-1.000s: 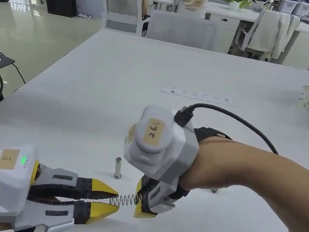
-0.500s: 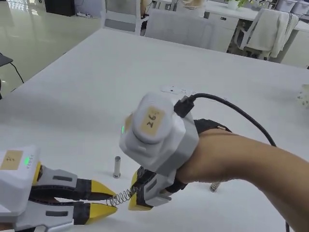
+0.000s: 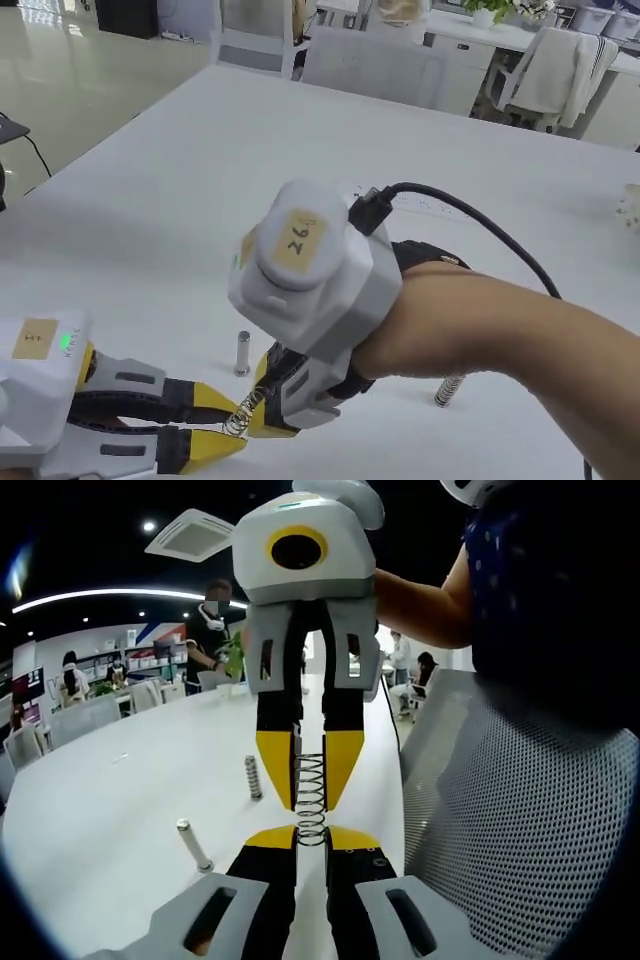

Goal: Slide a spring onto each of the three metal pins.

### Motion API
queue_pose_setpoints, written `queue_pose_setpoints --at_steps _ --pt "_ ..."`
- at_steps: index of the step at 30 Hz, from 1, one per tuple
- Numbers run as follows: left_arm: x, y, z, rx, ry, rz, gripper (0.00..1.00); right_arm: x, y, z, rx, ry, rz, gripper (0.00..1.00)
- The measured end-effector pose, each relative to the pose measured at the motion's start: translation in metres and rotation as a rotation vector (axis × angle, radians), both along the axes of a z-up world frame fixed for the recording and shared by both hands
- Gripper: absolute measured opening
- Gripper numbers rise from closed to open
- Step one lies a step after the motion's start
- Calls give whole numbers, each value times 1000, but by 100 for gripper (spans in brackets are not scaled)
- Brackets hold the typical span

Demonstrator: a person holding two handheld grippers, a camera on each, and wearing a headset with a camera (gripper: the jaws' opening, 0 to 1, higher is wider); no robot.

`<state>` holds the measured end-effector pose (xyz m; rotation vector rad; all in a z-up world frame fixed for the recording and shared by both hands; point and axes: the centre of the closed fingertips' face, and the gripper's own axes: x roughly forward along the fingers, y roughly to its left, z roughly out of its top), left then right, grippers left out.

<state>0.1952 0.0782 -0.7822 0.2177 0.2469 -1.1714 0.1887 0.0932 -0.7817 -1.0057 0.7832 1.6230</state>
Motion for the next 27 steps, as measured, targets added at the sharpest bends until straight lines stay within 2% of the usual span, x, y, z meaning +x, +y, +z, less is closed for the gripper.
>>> queue_pose_setpoints --at_steps 27 --pt "3 -8 -3 -5 2 -15 2 -2 4 2 -15 -11 19 8"
